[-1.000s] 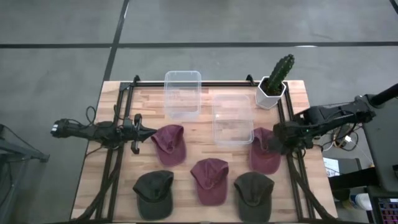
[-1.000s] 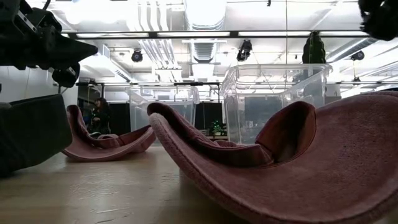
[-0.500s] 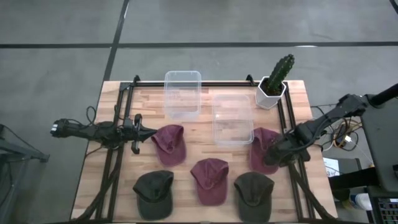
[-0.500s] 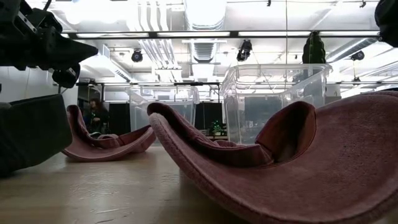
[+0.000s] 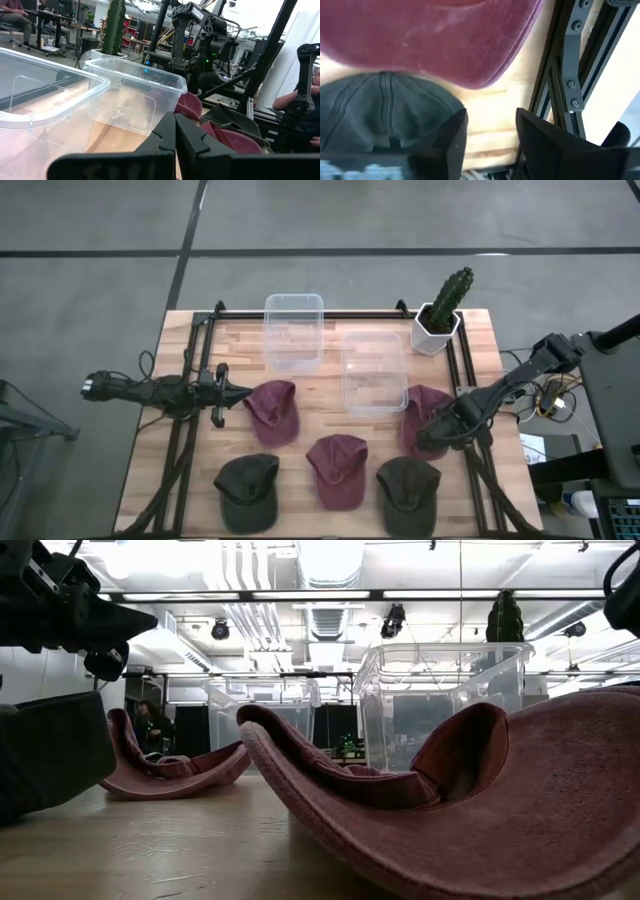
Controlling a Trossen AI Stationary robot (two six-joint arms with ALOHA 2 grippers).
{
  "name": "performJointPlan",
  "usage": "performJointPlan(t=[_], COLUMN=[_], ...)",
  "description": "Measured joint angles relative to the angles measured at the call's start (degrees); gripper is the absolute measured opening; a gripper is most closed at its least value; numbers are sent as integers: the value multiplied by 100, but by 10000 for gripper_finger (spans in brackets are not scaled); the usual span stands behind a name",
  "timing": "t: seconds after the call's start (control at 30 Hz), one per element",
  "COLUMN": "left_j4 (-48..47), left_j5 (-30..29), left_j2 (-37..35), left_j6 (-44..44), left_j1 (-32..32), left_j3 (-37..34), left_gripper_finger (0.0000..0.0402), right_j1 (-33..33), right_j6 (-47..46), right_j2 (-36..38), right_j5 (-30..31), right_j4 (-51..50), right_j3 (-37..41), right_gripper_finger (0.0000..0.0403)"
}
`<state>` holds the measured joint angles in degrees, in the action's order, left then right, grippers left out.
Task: Pick & Place hat
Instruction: Put the top right red cap into the right transparent bin
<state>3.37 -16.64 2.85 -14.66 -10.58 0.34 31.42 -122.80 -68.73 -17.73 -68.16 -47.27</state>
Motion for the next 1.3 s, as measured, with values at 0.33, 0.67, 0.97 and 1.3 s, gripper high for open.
performJointPlan(t=[0.33,0.67,0.97,1.3], left_j4=[-1,-1,0,1], left_j5=[0,0,0,0], left_j2=[0,0,0,-1], left_j6=[-2,-50,-52,-59], left_j1=[0,-1,1,1], left_j3=[0,0,0,0], left_gripper_finger=[0,0,0,0], right_j1=[510,511,511,520], right_j6=[-1013,-992,-1006,-1011], right_j2=[-314,-544,-696,-791], right_j5=[375,764,897,911], right_j4=[0,56,496,1180], right_j3=[165,287,645,1097], right_gripper_finger=[203,203,203,203])
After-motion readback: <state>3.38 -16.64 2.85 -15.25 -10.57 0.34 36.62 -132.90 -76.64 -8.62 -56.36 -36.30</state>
